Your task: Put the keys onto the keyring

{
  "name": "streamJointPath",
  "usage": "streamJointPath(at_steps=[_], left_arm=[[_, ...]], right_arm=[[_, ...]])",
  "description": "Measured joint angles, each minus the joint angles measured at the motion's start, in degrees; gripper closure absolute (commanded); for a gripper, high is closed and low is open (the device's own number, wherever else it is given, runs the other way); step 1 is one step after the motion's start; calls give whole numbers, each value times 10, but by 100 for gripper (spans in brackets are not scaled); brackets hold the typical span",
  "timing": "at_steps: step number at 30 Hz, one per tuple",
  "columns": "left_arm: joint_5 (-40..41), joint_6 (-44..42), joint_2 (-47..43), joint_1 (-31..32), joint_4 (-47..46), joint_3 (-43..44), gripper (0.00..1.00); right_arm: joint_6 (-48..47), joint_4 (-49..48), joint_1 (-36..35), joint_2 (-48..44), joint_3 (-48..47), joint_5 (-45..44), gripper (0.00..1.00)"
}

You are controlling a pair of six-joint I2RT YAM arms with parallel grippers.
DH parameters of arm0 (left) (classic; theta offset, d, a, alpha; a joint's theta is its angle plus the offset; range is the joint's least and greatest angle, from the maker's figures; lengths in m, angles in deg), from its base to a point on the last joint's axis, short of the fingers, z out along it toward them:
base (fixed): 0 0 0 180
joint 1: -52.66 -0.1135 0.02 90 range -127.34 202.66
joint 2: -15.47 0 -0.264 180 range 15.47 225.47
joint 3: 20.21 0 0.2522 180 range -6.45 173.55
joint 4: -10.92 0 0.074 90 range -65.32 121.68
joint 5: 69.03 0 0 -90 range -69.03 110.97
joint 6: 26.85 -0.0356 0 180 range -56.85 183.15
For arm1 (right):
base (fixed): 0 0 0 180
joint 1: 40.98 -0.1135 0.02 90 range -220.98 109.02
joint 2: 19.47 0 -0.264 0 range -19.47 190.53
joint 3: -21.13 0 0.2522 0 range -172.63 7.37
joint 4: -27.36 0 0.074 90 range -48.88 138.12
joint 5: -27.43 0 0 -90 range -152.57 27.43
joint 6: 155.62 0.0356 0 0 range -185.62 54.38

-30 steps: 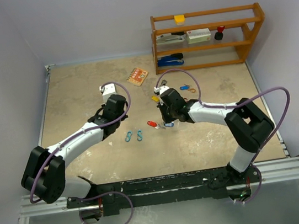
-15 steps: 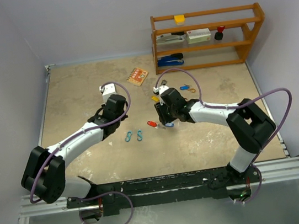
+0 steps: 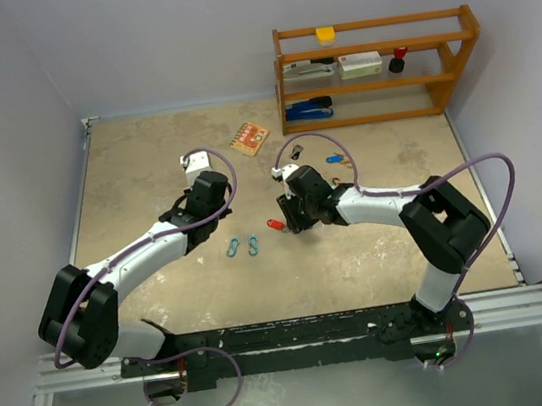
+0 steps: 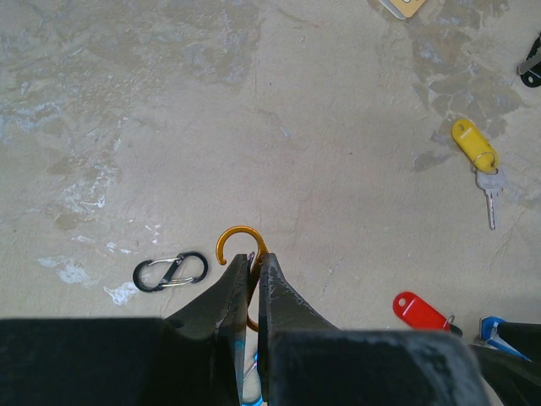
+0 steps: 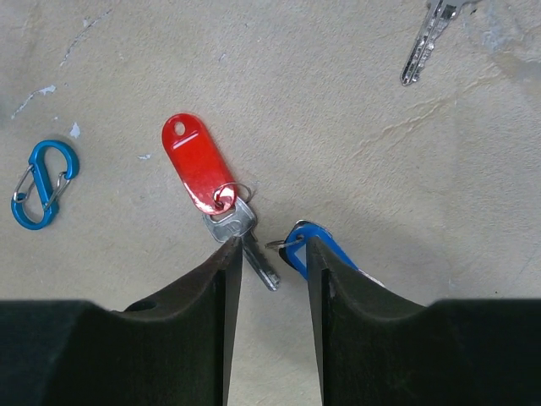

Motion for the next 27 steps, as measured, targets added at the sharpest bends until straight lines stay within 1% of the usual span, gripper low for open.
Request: streamJointPath(at_steps=[6,11,16,25,27], left_arm=[[0,0,0,0,0,0,100],[0,0,0,0,0,0,100],[0,0,0,0,0,0,100],[0,0,0,0,0,0,100],[0,0,0,0,0,0,100]], right_arm=[[-3,2,0,0,0,0,67],[-3,2,0,0,0,-3,68],[-2,2,0,0,0,-5,75],[-3,2,0,0,0,-5,76],[-3,2,0,0,0,-5,78]])
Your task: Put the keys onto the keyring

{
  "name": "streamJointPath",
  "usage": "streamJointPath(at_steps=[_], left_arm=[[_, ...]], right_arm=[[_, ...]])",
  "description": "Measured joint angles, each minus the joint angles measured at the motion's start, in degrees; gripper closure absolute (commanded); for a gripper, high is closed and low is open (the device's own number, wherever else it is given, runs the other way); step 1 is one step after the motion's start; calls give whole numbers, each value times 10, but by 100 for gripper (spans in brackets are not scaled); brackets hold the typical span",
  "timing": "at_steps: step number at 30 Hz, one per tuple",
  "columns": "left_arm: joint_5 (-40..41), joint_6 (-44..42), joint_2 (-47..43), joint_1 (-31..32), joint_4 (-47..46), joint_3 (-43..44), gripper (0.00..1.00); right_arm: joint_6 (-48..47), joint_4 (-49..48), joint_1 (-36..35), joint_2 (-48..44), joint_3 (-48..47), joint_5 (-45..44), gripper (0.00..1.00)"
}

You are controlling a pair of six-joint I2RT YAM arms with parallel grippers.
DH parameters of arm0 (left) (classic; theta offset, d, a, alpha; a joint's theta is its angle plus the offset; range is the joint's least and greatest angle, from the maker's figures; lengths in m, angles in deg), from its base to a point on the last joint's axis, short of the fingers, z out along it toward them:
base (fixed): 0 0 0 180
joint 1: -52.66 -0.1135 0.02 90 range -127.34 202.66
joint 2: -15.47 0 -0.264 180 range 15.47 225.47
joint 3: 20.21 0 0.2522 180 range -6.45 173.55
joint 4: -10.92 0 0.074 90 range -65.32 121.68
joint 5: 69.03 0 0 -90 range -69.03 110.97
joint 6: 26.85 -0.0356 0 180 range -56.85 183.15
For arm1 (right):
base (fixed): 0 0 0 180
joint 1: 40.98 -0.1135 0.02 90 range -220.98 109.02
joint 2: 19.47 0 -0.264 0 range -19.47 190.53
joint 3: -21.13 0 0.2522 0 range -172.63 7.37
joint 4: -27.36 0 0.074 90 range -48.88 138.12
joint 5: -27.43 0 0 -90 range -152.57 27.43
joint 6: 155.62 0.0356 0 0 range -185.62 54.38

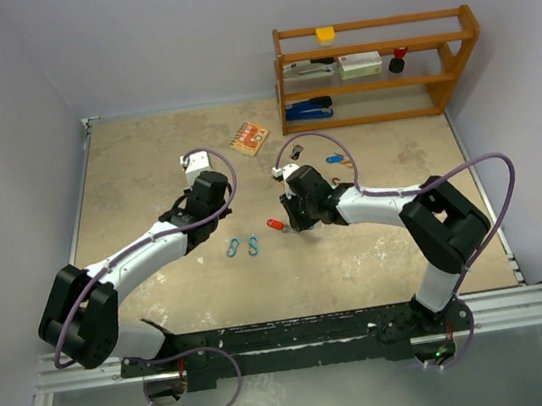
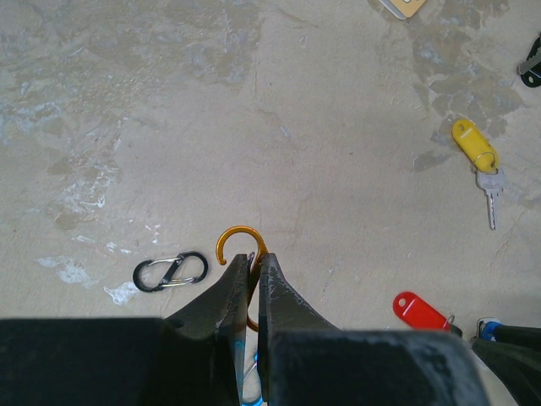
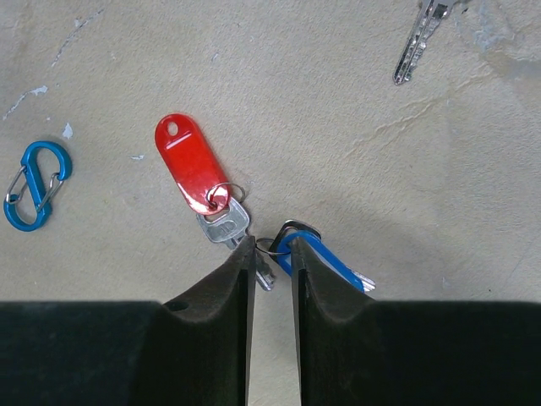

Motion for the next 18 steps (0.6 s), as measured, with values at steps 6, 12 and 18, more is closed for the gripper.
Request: streamJointPath(at_steps=[6,12,18], left_arm=[[0,0,0,0,0,0,100],[-1,0,-2,0,-1,-2,100],[-4,0,-2,0,-1,-2,100]], right_arm=[[0,-1,0,0,0,-3,83],[0,-3,0,0,0,-15,84],[1,-3,0,-1,0,-25,85]])
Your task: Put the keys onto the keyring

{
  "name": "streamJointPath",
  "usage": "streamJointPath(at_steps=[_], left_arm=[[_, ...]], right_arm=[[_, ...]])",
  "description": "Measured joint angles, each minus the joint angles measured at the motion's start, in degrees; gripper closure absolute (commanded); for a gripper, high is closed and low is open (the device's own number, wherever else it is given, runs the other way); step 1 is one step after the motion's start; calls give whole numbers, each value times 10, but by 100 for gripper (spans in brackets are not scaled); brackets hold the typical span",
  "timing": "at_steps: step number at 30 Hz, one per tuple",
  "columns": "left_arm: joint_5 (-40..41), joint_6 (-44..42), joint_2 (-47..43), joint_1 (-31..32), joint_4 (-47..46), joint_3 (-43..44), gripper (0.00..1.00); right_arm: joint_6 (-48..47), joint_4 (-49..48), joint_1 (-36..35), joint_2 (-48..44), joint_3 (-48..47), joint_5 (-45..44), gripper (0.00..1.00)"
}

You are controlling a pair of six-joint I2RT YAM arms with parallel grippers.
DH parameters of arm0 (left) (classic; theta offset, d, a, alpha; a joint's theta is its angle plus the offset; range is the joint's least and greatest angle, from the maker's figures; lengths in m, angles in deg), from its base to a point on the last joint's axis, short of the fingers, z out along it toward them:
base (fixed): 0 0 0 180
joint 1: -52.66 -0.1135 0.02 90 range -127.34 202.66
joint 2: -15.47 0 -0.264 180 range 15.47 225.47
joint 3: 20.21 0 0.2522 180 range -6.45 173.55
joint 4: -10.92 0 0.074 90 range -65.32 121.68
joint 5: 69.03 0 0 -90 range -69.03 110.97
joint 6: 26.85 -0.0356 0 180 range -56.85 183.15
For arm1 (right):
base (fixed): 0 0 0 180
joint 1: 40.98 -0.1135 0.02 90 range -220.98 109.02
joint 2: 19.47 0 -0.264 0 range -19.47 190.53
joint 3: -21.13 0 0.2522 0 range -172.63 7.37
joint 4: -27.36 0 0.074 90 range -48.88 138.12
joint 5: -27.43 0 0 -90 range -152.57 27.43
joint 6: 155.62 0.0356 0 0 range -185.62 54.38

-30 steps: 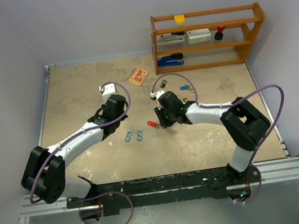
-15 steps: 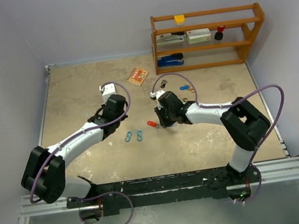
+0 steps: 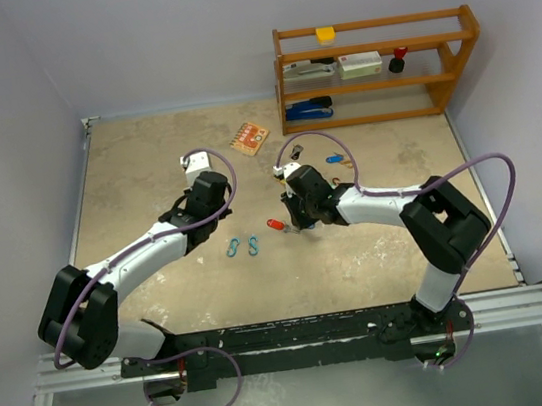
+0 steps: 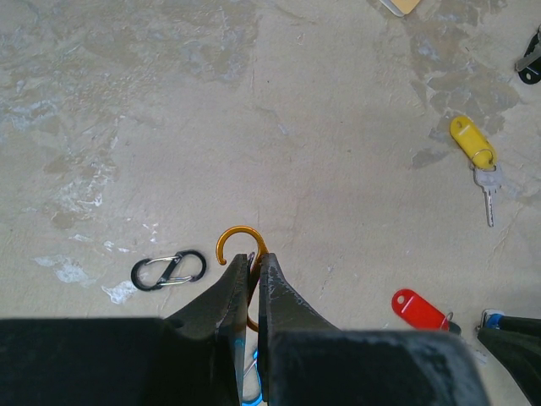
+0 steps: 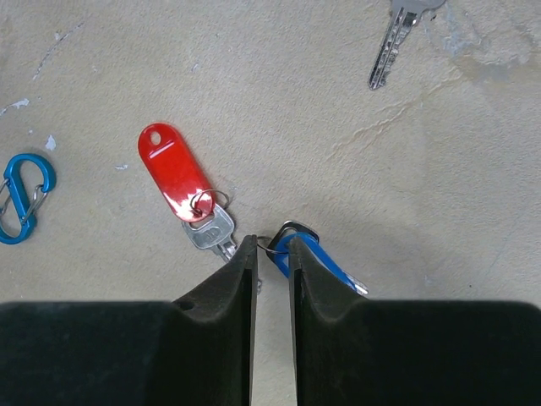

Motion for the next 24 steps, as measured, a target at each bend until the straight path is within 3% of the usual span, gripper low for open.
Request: streamJointPath(at_steps=[14,17,24], left_arm=[[-9,0,1,0,-7,0,100],[-11,0,1,0,-9,0,100],[-11,0,1,0,-11,0,100]], right_arm=[[20,6,0,-35,-3,-16,84],[27,9,0,-35,-7,-18,78],[28,15,0,-33,-26,-20,74]])
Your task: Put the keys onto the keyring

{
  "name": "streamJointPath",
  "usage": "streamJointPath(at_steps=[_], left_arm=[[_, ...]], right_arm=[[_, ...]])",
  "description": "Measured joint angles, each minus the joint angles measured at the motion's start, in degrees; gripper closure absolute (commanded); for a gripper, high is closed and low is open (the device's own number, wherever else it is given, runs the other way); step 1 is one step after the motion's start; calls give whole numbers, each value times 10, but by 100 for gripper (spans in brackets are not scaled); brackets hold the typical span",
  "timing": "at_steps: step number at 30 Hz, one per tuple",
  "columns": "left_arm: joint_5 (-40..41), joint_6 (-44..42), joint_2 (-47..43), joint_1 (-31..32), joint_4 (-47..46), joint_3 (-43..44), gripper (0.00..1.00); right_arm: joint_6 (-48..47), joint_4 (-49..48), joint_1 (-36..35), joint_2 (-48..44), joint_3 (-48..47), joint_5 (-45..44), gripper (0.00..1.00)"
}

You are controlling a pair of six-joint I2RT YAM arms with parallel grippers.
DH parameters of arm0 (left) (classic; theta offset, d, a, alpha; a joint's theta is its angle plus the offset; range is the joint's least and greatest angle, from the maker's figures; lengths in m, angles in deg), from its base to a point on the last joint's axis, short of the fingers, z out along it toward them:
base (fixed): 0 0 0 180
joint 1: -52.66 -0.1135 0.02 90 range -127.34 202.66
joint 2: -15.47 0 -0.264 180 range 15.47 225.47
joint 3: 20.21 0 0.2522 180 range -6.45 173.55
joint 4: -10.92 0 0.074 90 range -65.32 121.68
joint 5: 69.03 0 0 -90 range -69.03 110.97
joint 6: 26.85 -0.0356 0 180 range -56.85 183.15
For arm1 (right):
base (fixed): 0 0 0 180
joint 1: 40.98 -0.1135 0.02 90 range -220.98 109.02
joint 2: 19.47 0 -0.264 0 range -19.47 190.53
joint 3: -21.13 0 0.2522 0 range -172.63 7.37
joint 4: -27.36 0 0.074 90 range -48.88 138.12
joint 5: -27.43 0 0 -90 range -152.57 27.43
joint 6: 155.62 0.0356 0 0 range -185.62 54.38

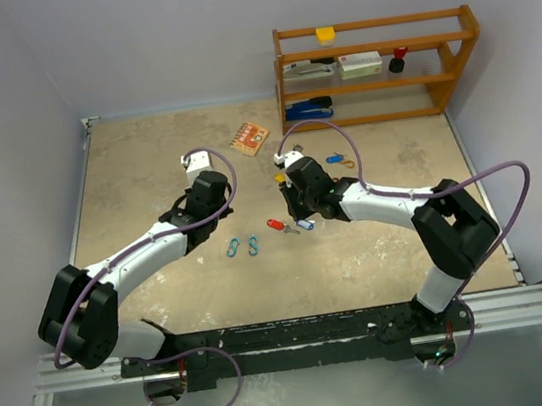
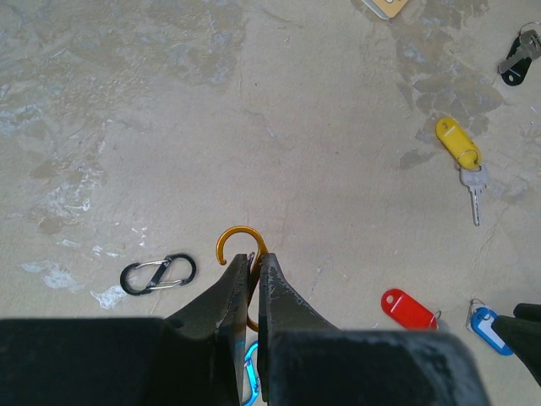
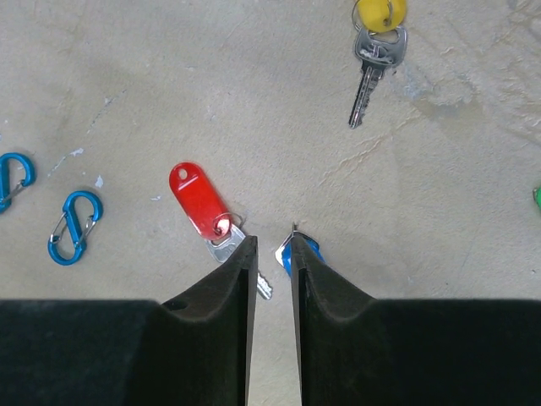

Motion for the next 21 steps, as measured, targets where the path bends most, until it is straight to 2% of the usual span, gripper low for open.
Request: streamJointPath(at_steps=[9,21], left_arm=[[0,0,0,0,0,0,100],[0,0,0,0,0,0,100]], right_arm=[[-1,12,0,41,-2,0,72],[-1,15,0,43,-2,-1,79]])
